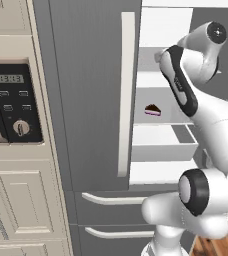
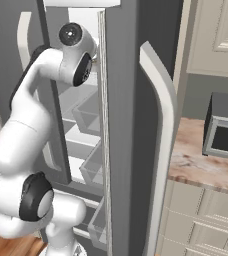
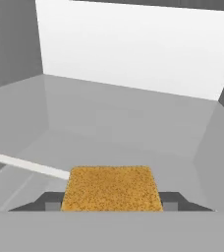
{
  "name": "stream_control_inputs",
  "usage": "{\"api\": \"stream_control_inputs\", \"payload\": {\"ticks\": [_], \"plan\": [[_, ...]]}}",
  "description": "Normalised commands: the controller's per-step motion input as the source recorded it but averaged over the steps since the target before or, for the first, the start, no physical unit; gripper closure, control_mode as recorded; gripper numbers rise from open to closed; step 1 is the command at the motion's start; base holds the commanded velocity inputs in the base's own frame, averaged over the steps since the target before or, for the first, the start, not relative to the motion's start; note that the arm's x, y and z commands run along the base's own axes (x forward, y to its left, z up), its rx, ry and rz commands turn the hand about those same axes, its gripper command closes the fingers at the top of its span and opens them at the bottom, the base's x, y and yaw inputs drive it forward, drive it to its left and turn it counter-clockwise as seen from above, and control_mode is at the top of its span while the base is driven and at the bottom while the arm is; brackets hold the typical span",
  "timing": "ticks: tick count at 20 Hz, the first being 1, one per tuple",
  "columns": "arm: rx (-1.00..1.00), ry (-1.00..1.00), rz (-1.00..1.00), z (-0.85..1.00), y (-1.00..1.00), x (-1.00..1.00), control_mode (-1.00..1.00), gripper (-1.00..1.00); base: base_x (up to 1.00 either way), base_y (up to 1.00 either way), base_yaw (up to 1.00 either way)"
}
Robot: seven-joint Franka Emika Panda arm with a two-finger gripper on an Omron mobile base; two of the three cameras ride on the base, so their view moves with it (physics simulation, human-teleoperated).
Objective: Take the cakes from the fridge and place them on the empty tray on the dining counter.
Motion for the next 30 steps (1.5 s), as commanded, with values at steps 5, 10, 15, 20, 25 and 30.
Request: {"api": "stream_control_inputs", "payload": {"ticks": [5,10,15,20,25,30], "plan": [[-0.05,0.08,-0.05,0.0,0.0,-0.85,-1.0,1.0,0.0,0.0,0.0],[-0.02,0.11,-0.09,0.0,0.0,-0.95,-1.0,1.0,0.0,0.0,0.0],[0.01,0.01,-0.12,-0.03,0.0,-1.0,-1.0,1.0,0.0,0.0,0.0],[0.05,0.0,-0.1,-0.1,0.05,-0.9,-1.0,1.0,0.0,0.0,0.0],[0.03,0.0,0.0,-0.25,0.21,-0.44,-1.0,1.0,0.0,0.0,0.0],[0.01,0.0,0.0,-0.36,0.35,-0.27,-1.0,1.0,0.0,0.0,0.0]]}}
